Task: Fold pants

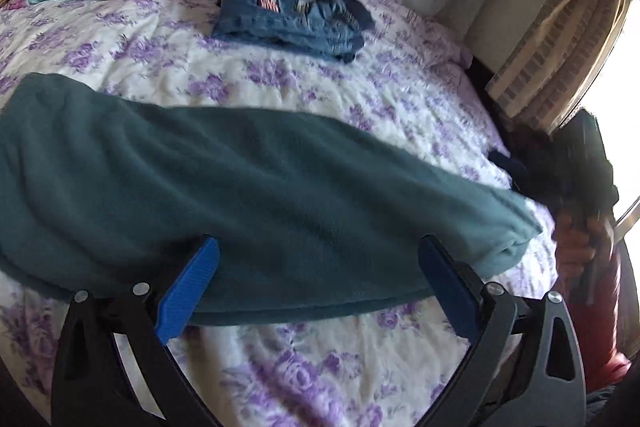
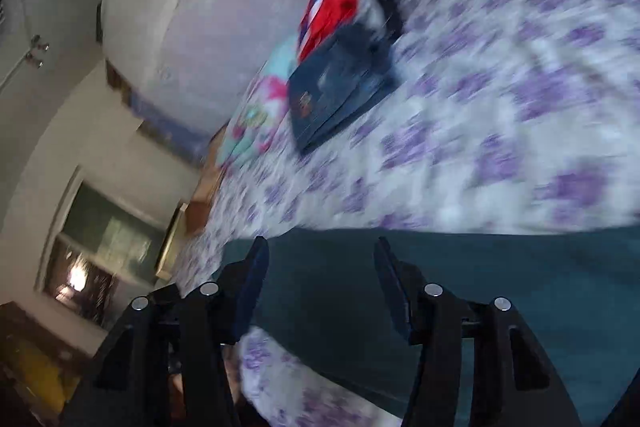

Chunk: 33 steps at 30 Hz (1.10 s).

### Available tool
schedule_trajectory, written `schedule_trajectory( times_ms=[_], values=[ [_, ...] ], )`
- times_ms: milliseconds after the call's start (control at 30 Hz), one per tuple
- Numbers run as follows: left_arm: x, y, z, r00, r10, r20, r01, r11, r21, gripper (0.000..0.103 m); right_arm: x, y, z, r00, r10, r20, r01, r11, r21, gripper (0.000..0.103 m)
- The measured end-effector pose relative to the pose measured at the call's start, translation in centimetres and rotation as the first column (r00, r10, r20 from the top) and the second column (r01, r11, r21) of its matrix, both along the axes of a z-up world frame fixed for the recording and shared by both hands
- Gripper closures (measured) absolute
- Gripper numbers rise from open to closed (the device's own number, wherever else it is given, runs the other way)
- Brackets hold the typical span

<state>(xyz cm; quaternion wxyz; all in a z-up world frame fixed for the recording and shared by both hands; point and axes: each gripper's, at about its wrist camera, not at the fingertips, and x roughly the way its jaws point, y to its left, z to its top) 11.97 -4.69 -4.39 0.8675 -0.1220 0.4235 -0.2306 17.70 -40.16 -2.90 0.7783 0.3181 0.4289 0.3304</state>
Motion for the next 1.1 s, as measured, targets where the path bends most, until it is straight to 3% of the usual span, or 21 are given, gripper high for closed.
schedule_trajectory(
  times_ms=[67, 133, 233, 300, 367, 433, 567, 667, 700, 767, 833, 933, 1100],
  values=[
    [0.0, -0.8, -1.2, 1.0, -0.024, -0.016, 0.025, 0.995, 0.091, 0.006, 3.8, 4.8, -1.7, 0.991, 0.107, -0.078, -0.102, 0.993, 0.063, 0.047],
    [-0.8, -1.3, -1.7, 0.998, -0.06, 0.022, 0.056, 0.985, 0.161, 0.006, 6.8, 9.0, -4.1, 0.959, 0.222, -0.178, -0.213, 0.975, 0.069, 0.047],
    [-2.1, -1.5, -2.2, 0.996, -0.065, 0.062, 0.051, 0.978, 0.202, 0.006, 9.5, 12.2, -7.1, 0.928, 0.249, -0.277, -0.253, 0.967, 0.021, 0.052],
    [-2.2, -1.1, -2.3, 0.995, -0.07, 0.067, 0.057, 0.981, 0.187, 0.006, 10.7, 12.1, -6.2, 0.936, 0.227, -0.268, -0.229, 0.973, 0.025, 0.051],
    [-2.0, -0.5, -2.4, 0.995, -0.076, 0.06, 0.067, 0.987, 0.148, 0.005, 11.5, 11.5, -4.4, 0.955, 0.205, -0.213, -0.216, 0.976, -0.031, 0.04],
    [-1.7, 0.1, -2.3, 0.995, -0.081, 0.056, 0.075, 0.992, 0.104, 0.005, 11.9, 11.0, -3.6, 0.955, 0.215, -0.205, -0.231, 0.971, -0.059, 0.037],
    [-1.7, 0.4, -2.2, 0.995, -0.08, 0.059, 0.076, 0.995, 0.067, 0.005, 11.9, 12.7, -5.4, 0.897, 0.349, -0.27, -0.384, 0.919, -0.086, 0.035],
    [-1.5, 0.8, -2.2, 0.996, -0.075, 0.057, 0.073, 0.997, 0.031, 0.005, 11.3, 14.3, -5.5, 0.864, 0.441, -0.242, -0.471, 0.878, -0.085, 0.035],
    [-1.6, 0.8, -2.2, 0.996, -0.073, 0.057, 0.072, 0.997, 0.024, 0.005, 11.4, 15.2, -5.5, 0.86, 0.459, -0.225, -0.492, 0.862, -0.123, 0.038],
    [-1.6, 0.9, -2.2, 0.996, -0.071, 0.055, 0.071, 0.997, 0.01, 0.005, 11.5, 16.4, -5.4, 0.868, 0.46, -0.188, -0.494, 0.842, -0.22, 0.076],
    [-1.6, 0.9, -2.2, 0.996, -0.073, 0.051, 0.073, 0.997, 0.013, 0.005, 11.6, 16.8, -5.5, 0.873, 0.453, -0.179, -0.486, 0.833, -0.265, 0.087],
    [-1.6, 0.4, -2.2, 0.995, -0.078, 0.054, 0.076, 0.996, 0.043, 0.005, 11.7, 16.6, -4.7, 0.884, 0.449, -0.132, -0.468, 0.838, -0.281, 0.093],
    [-2.0, 0.0, -2.2, 0.994, -0.079, 0.069, 0.073, 0.994, 0.086, 0.005, 13.9, 15.0, -6.5, 0.932, 0.329, -0.153, -0.359, 0.897, -0.258, 0.101]
  ],
)
